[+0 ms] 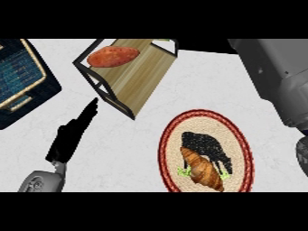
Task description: Pick the sweet potato from the placemat and place it in the tiered shelf
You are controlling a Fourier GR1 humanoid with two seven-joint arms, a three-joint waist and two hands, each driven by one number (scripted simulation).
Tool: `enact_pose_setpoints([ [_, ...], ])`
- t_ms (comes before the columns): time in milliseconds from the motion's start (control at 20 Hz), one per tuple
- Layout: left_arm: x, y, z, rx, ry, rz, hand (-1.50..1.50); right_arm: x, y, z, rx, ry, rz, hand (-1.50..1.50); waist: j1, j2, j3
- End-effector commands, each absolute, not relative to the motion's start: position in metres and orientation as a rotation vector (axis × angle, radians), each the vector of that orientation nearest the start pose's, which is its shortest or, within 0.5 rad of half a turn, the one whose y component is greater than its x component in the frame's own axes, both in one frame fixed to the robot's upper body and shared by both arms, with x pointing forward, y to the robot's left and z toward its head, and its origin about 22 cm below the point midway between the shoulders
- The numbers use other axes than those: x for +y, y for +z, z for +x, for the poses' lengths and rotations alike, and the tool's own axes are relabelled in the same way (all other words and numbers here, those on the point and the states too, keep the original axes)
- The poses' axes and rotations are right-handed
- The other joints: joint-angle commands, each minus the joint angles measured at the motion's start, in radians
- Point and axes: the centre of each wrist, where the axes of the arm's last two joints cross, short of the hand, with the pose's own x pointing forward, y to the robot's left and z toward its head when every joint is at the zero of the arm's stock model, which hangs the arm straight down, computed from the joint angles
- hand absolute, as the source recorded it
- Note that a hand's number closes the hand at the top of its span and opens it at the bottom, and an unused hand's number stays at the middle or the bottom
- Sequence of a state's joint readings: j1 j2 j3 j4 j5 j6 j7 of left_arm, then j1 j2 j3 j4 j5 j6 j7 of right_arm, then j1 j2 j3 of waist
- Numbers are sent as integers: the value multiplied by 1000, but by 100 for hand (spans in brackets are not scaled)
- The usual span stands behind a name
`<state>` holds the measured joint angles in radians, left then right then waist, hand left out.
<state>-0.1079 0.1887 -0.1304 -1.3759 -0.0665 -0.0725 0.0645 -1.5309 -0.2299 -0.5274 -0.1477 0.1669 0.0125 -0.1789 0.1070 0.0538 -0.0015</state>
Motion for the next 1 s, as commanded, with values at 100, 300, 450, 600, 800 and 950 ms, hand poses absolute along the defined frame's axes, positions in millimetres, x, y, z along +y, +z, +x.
enact_pose_setpoints([
  [100,244,-20,261,-1373,-381,55,0,-237,243,487,-1756,96,-27,-150,7,9,2],
  [300,230,-20,266,-1382,-383,30,0,-273,239,482,-1800,118,-3,-150,7,13,4],
  [450,240,-12,273,-1392,-384,56,0,-293,235,478,-1818,149,-24,-150,15,18,5],
  [600,236,-13,266,-1405,-391,38,0,-311,226,473,-1824,210,-14,-150,30,14,6],
  [800,233,-20,265,-1399,-407,16,0,-330,241,468,-1848,250,-22,-150,33,19,5],
  [950,236,-15,268,-1395,-407,30,0,-328,227,469,-1816,279,-57,-150,46,19,5],
])
